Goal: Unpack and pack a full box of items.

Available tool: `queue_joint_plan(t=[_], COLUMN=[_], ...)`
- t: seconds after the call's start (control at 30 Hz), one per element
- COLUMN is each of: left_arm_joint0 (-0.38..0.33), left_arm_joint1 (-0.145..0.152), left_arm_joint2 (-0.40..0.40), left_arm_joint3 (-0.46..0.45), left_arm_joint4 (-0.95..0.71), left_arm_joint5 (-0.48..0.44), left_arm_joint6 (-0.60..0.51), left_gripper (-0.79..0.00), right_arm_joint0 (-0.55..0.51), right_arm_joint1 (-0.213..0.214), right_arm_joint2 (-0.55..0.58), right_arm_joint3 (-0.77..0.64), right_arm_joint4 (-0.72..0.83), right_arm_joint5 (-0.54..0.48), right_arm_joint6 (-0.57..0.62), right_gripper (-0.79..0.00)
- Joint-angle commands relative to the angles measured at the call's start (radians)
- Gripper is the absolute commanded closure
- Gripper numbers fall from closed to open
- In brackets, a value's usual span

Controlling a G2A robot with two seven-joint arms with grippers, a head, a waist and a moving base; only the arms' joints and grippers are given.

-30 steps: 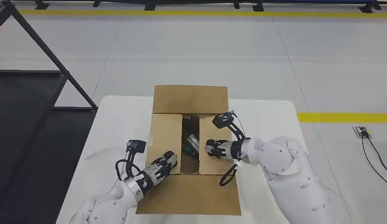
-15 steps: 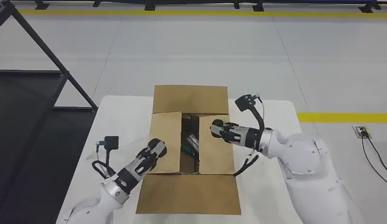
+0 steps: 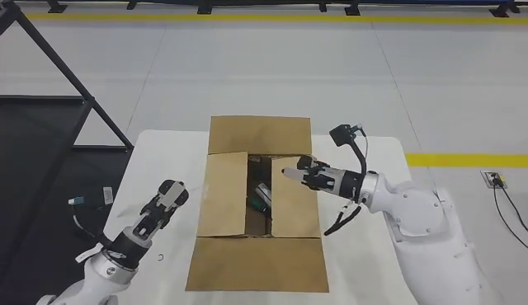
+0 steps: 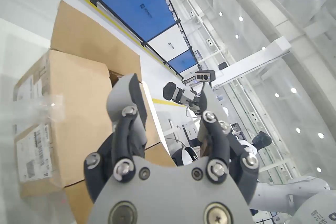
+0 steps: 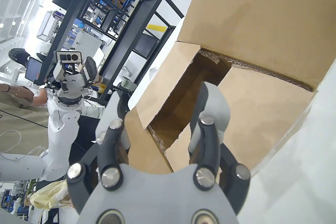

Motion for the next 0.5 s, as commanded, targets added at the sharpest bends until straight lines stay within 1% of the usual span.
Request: queue_joint_plan(t=[0.0, 0.1, 0.23, 0.27, 0.3, 0.37, 0.4, 0.43, 0.47], left_arm_joint0=[0.000, -0.006, -0.020, -0.015, -0.008, 0.014, 0.027, 0.043, 0.061], left_arm_joint1=[0.000, 0.001, 0.007, 0.009, 0.013, 0.020, 0.025, 0.028, 0.031], left_arm_joint2=[0.000, 0.010, -0.004, -0.015, -0.033, -0.079, -0.111, -0.136, -0.158], left_arm_joint3=[0.000, 0.003, 0.022, 0.029, 0.037, 0.061, 0.071, 0.084, 0.097], left_arm_joint4=[0.000, -0.012, -0.049, -0.066, -0.086, -0.123, -0.128, -0.177, -0.240], left_arm_joint5=[0.000, 0.016, 0.022, 0.018, 0.010, -0.002, -0.011, -0.021, -0.028], left_arm_joint6=[0.000, -0.010, -0.075, -0.107, -0.145, -0.233, -0.278, -0.317, -0.378], left_gripper=[-0.785, -0.785, -0.785, -0.785, -0.785, -0.785, -0.785, -0.785, -0.785], right_arm_joint0=[0.000, 0.014, 0.101, 0.132, 0.161, 0.234, 0.267, 0.304, 0.337], right_arm_joint1=[0.000, -0.002, -0.005, -0.005, -0.008, -0.012, -0.015, -0.017, -0.020], right_arm_joint2=[0.000, -0.012, -0.015, -0.017, -0.025, -0.035, -0.048, -0.056, -0.065], right_arm_joint3=[0.000, 0.055, 0.235, 0.290, 0.350, 0.478, 0.538, 0.601, 0.662], right_arm_joint4=[0.000, 0.051, 0.103, 0.099, 0.127, 0.128, 0.139, 0.128, 0.116], right_arm_joint5=[0.000, 0.005, -0.019, -0.029, -0.049, -0.077, -0.109, -0.136, -0.155], right_arm_joint6=[0.000, -0.024, -0.101, -0.122, -0.132, -0.176, -0.190, -0.212, -0.250], right_gripper=[-0.785, -0.785, -0.785, -0.785, -0.785, -0.785, -0.785, -0.785, -0.785])
